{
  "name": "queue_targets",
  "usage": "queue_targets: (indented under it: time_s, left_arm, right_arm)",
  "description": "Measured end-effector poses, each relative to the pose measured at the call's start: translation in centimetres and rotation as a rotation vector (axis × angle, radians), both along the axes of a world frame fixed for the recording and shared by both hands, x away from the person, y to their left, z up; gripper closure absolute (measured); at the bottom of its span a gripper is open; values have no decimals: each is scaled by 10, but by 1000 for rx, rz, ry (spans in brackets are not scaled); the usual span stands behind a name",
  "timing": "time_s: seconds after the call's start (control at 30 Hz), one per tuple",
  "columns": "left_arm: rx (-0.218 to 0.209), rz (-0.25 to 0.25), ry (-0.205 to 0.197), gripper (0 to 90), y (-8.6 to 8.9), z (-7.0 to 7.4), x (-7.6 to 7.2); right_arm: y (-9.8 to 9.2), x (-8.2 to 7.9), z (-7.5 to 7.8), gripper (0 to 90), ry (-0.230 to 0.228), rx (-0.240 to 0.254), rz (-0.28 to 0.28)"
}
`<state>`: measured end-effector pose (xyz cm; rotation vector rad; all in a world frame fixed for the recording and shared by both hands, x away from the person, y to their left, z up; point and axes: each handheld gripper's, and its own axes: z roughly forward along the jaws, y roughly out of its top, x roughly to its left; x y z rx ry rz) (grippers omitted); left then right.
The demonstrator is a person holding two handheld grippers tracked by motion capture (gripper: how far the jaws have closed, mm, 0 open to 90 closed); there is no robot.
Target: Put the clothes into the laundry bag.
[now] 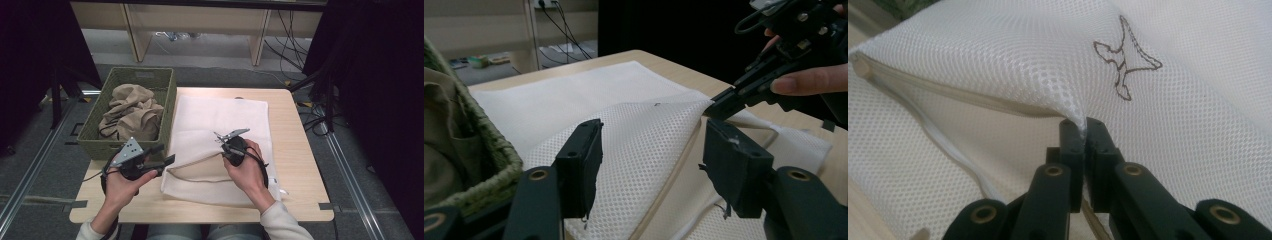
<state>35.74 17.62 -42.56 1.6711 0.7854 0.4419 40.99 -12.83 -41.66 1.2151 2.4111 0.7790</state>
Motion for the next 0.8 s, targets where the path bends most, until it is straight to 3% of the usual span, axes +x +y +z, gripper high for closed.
queue_targets:
  time_s: [0.1, 0.3, 0.63, 0.67, 0.77, 0.8]
  left_arm:
    - [13, 8, -17, 392, 2, 3, 0]
    - [33, 58, -51, 327, 4, 6, 0]
    - [33, 86, -81, 279, 6, 12, 1]
    - [32, 90, -85, 275, 6, 13, 1]
    - [39, 111, -99, 248, 7, 15, 3]
    - [40, 119, -103, 238, 7, 16, 4]
  right_arm:
    - [1, -2, 4, 883, -5, 19, -20]
    - [2, -3, 15, 882, -71, 54, -40]
    - [4, -2, 28, 883, -141, 98, -63]
    - [2, 0, 30, 883, -171, 83, -36]
    - [2, 0, 36, 883, -209, 99, -52]
    - [3, -1, 38, 883, -196, 111, -65]
